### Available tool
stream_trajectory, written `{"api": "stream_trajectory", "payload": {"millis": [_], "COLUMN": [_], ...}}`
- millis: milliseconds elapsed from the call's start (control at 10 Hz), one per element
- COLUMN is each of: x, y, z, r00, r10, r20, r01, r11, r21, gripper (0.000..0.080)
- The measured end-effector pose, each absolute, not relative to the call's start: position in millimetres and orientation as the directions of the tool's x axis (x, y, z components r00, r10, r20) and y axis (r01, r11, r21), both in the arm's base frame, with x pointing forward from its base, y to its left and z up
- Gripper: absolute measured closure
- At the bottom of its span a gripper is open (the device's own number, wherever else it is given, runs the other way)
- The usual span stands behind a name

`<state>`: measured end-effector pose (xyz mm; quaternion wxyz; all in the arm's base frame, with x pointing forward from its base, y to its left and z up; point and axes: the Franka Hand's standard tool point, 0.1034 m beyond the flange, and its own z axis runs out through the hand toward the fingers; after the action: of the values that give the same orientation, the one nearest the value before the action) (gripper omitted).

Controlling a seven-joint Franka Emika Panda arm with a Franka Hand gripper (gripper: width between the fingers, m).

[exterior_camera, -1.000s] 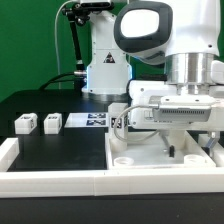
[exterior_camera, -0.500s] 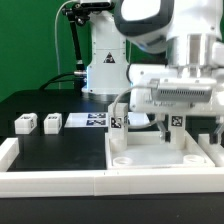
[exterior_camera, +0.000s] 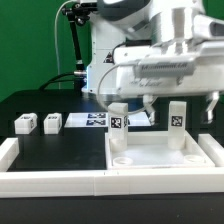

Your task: Assemble square table

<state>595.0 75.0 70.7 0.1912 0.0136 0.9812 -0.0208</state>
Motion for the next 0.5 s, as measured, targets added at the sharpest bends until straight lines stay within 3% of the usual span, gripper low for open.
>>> {"api": "stream_trajectory", "payload": {"millis": [100, 200, 500], "x": [599.2, 603.0, 602.1], "y": [63.1, 69.6, 67.3], "z": [58.4, 61.2, 59.8], "r00": [-0.946, -0.944, -0.946], "r10": [-0.129, -0.108, -0.105], "r20": [-0.298, -0.310, -0.307], "r01": [-0.082, -0.066, -0.062], "r11": [0.983, 0.987, 0.988], "r21": [-0.163, -0.144, -0.145], "gripper": [0.0150, 0.0150, 0.0150]}}
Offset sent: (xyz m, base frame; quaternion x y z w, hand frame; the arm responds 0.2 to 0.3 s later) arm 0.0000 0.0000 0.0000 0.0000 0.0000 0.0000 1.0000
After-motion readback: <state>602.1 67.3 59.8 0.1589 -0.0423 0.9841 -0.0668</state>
